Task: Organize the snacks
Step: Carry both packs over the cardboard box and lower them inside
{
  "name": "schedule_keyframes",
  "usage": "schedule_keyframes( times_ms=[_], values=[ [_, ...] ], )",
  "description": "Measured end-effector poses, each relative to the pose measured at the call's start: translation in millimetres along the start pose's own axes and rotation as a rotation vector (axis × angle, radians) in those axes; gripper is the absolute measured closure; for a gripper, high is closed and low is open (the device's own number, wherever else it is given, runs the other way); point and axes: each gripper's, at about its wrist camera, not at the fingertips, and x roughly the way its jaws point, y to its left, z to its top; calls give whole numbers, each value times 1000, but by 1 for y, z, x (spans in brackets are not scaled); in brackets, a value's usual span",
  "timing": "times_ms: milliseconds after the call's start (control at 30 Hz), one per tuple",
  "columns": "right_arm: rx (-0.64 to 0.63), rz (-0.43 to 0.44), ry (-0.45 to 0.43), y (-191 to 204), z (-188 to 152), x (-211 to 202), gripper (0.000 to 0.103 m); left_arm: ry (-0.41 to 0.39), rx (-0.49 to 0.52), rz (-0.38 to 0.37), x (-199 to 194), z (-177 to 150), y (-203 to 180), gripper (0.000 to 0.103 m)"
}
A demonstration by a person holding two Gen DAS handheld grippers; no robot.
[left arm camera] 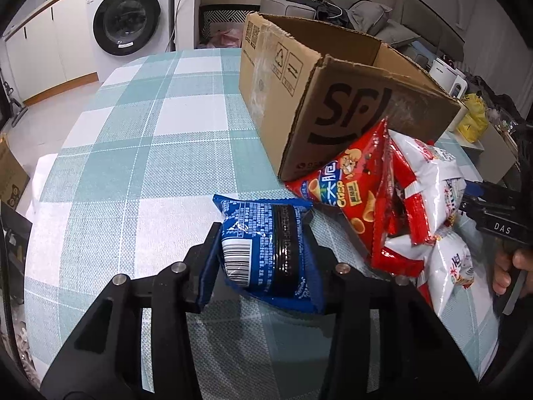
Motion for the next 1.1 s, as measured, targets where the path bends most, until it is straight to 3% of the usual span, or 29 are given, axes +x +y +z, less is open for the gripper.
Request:
schedule_keyframes(
  times_ms=[567,1100],
  values=[
    [3,25,-120,9,2,-47,45,-110,11,-4,-53,5,-16,61],
    [-23,49,-226,25,19,-93,45,-201,21,-16,-88,31,-30,61]
  ],
)
